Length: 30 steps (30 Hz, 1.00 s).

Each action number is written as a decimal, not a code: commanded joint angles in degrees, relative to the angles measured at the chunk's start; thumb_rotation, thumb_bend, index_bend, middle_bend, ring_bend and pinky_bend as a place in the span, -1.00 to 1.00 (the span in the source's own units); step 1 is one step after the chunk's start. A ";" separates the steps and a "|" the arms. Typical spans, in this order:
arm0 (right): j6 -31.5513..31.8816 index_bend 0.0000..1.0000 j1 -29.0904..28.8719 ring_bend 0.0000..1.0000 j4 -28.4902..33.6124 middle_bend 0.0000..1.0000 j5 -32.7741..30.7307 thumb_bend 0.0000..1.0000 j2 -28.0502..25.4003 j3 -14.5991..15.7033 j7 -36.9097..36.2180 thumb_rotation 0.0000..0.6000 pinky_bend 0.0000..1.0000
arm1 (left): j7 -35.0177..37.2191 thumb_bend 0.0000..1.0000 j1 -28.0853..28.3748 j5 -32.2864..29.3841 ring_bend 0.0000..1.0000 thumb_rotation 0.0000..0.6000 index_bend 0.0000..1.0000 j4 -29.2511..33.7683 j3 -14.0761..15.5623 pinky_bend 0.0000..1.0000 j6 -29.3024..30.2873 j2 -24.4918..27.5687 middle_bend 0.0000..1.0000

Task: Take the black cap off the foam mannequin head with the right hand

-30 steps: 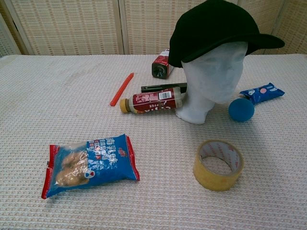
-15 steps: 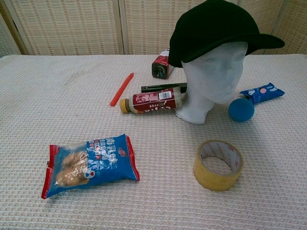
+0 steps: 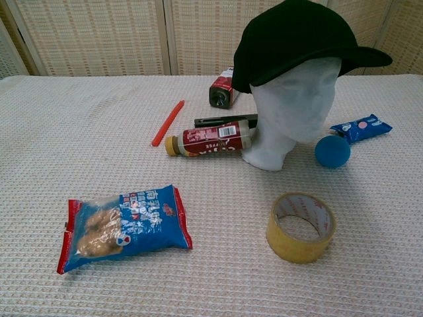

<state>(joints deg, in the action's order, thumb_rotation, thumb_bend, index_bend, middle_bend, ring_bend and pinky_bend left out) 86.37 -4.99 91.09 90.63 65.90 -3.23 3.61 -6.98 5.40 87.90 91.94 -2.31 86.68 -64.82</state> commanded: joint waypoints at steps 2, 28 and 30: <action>0.88 -0.44 -1.92 0.56 0.65 -0.26 2.15 -0.82 1.07 -1.54 0.87 1.00 0.78 | 0.08 -0.84 0.17 0.22 -0.72 1.00 -0.67 0.05 -0.01 -0.57 -0.09 0.03 -0.69; -5.33 -0.21 -18.97 0.73 0.39 -0.12 3.84 -0.84 15.58 -11.11 7.15 1.00 0.96 | 0.72 -0.84 0.77 -0.05 -0.72 1.00 -0.67 0.08 -0.37 -0.57 -0.41 0.50 -0.69; -5.24 -0.17 -19.66 0.74 -0.58 -0.09 3.93 -0.84 16.67 -11.23 7.08 1.00 0.98 | 0.87 -0.85 0.76 -0.13 -0.72 1.00 -0.67 0.12 -0.41 -0.57 -0.38 0.54 -0.69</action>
<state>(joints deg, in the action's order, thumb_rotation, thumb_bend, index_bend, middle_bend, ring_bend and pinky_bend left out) 81.07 -24.37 90.95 94.50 82.13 -14.25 10.67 -6.11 6.16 87.78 92.05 -2.71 86.29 -64.29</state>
